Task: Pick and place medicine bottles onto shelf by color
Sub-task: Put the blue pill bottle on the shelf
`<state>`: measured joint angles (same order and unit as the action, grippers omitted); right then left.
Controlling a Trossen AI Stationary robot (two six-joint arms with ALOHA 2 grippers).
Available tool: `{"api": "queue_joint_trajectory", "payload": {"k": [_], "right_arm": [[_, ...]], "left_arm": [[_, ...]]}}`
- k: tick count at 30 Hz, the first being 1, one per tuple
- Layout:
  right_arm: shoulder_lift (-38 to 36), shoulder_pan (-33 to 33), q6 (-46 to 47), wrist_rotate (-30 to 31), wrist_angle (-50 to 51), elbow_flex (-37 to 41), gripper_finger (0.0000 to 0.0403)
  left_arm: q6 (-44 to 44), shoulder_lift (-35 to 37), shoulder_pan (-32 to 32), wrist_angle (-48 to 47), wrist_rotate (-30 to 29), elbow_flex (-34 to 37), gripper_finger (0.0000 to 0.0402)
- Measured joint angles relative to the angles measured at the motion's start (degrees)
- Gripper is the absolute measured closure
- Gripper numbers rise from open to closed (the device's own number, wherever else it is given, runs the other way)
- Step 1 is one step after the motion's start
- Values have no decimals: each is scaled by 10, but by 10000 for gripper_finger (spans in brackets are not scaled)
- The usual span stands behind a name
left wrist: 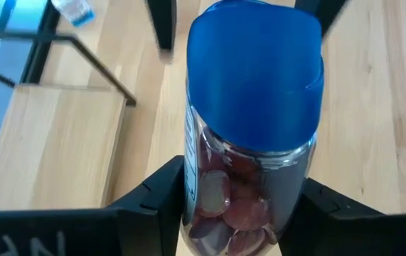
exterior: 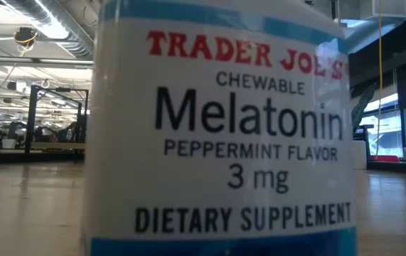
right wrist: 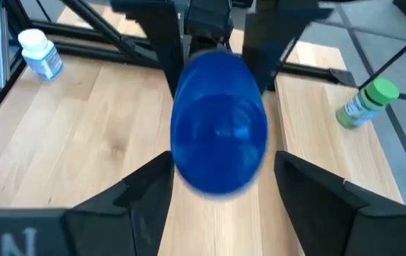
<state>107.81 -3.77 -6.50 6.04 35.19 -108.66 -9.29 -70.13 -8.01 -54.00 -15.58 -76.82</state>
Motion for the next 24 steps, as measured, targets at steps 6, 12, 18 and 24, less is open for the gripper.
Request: {"api": "queue_joint_trajectory", "payload": {"k": [6, 12, 18, 24], "right_arm": [[-28, 0, 8, 21, 73, 0, 158], [-73, 1, 50, 79, 157, 0, 157], [-112, 0, 99, 79, 240, 0, 157], [-141, 0, 125, 80, 247, 14, 157]], "left_arm": [[-24, 4, 2, -13, -10, 1, 244], [-26, 28, 22, -19, -40, 0, 244], [-27, 66, 60, -31, -105, 13, 244], [-44, 132, 98, -8, -120, 85, 244]]}}
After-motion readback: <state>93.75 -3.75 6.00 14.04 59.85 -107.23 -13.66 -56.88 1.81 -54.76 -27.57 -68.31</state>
